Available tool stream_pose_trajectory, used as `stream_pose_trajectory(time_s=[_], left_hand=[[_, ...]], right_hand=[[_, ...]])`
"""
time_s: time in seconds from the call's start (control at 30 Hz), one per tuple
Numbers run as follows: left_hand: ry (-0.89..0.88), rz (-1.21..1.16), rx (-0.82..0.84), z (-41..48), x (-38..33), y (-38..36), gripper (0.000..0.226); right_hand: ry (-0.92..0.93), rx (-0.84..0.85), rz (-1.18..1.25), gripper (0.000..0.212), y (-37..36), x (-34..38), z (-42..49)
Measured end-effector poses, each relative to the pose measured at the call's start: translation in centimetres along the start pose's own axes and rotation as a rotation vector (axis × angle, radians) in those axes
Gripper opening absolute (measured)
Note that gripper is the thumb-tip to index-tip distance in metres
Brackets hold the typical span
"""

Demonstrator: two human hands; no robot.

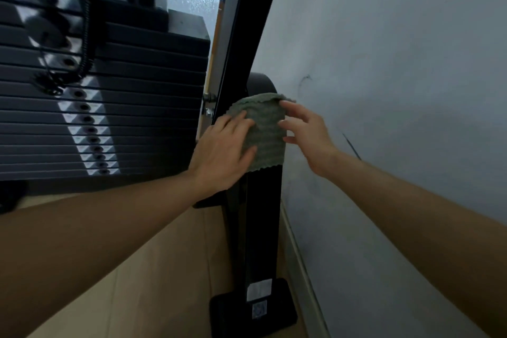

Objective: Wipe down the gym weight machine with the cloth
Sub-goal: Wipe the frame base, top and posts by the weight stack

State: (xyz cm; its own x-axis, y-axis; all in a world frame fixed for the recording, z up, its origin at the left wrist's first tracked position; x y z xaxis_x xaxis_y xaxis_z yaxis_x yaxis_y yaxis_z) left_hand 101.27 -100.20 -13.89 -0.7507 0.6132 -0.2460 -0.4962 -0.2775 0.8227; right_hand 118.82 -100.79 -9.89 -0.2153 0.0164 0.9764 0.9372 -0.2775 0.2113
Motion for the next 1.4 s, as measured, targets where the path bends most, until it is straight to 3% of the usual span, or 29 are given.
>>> stream_pose_trajectory(time_s=[0.1,0.17,0.3,0.47,0.73,1.0,1.1,1.23,1.4], left_hand=[[0.315,-0.432,0.064,0.4,0.6,-0.9,0.047],[0.469,-0.685,0.061,0.5,1.1,-1.9,0.048],[0.662,-1.005,0.089,0.4,2.5,-3.3,0.038],[0.794,-1.295,0.274,-0.5,3.0,-4.5,0.031],[0.826,-1.233,0.523,-2.5,3.2,-5.7,0.036],[0.935,-1.389,0.771,-5.2,3.1,-7.9,0.050],[0.934,-1.339,0.843,-6.4,2.9,-8.4,0.049],[0.875,-1.211,0.946,-8.1,2.3,-9.3,0.055],[0.908,-1.243,0.989,-9.3,2.2,-10.1,0.066]], right_hand=[[0.318,0.070,-0.464,0.058,-0.6,1.1,0.6],[0.431,0.135,-0.664,0.062,-1.1,1.2,0.4],[0.494,0.267,-0.863,0.071,-2.1,0.6,-0.4],[0.548,0.331,-0.949,0.076,-2.5,-0.3,-1.7],[0.695,0.337,-1.033,0.068,-2.5,-1.6,-3.8],[0.810,0.369,-1.188,0.062,-2.2,-4.0,-6.5],[0.852,0.384,-1.211,0.063,-2.0,-4.8,-7.7],[0.831,0.383,-1.178,0.074,-2.3,-5.0,-8.7],[0.800,0.372,-1.279,0.073,-2.6,-5.9,-8.7]])
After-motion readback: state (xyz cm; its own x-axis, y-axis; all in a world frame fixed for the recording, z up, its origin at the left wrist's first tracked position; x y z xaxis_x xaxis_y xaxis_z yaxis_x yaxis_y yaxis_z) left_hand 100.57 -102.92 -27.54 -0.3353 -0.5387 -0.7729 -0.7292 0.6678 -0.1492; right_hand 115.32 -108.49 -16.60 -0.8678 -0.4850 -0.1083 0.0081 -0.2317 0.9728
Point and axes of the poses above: each hand's wrist, its own z-axis towards the middle knuckle, its own y-axis out of the back of the hand, x = y × z, the point moved 6 cm from there along z, towards the middle knuckle, and after that the axes turned 10 degrees about z, right-handed, at the moved point
